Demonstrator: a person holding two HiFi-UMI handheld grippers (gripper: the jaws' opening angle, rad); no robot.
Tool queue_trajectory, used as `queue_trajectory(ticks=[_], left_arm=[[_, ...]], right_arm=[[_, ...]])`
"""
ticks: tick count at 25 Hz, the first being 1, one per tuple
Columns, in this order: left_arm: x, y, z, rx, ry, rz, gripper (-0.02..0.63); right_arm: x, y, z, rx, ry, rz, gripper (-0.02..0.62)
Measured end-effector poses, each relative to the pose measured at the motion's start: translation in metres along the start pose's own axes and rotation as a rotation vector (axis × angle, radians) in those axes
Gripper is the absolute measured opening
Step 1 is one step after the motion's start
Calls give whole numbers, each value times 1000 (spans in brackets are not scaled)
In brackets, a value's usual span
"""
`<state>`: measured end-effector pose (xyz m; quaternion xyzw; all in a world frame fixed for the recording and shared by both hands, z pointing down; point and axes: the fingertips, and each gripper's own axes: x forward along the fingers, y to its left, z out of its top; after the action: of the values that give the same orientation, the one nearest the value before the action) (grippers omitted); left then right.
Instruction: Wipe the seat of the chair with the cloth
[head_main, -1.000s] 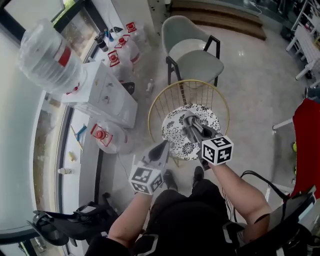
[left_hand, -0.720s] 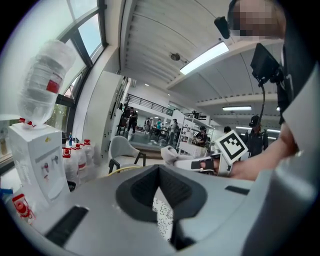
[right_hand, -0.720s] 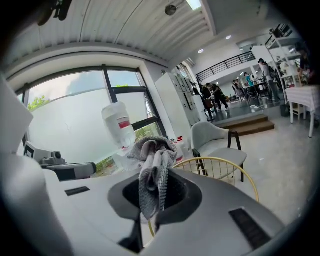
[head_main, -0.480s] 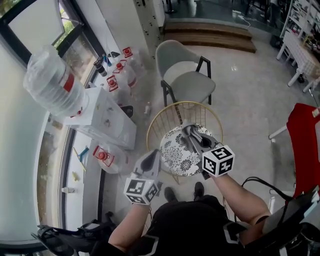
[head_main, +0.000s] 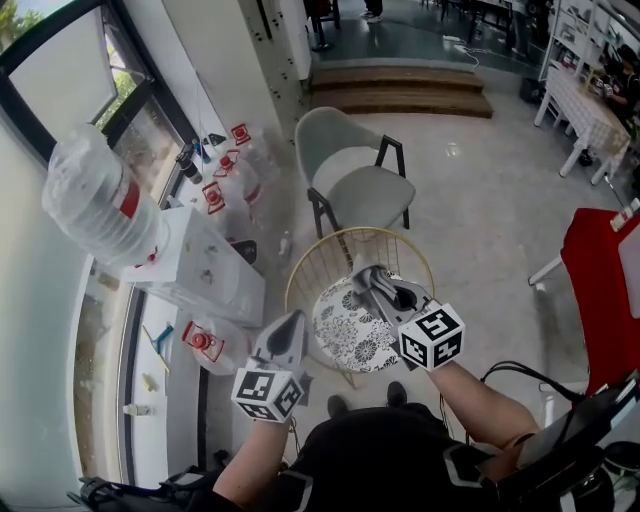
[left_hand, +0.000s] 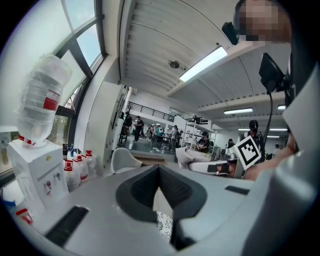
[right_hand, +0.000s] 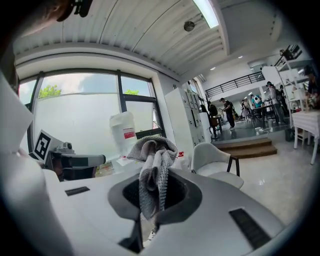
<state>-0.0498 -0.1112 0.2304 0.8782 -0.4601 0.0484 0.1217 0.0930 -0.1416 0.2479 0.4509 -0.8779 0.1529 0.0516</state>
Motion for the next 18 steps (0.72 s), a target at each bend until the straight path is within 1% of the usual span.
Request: queue_trajectory(ticks=[3,7,11,14,16,18], left_arm=[[6,1,5,3,-10,4,6],[4,-3,15,-12,-33,7,6],[-1,-17,27,31,-64,2,6],[-2,-16,36,24,-79,2,6],[-1,-17,39,24,-84,6,6],[-2,-19,43,34,-92,10,6]], right_arm=[[-5,0,6,-42,-6,-3,21],[-15,1,14,-58,-27,-16,21],[-32,2,23,-72,-69,-40,21],[-31,3,30,-72,-90,-40,21],[-34,1,34,-77,-101,-58,21],[-40,-5,38,-84,-122,-95,21]])
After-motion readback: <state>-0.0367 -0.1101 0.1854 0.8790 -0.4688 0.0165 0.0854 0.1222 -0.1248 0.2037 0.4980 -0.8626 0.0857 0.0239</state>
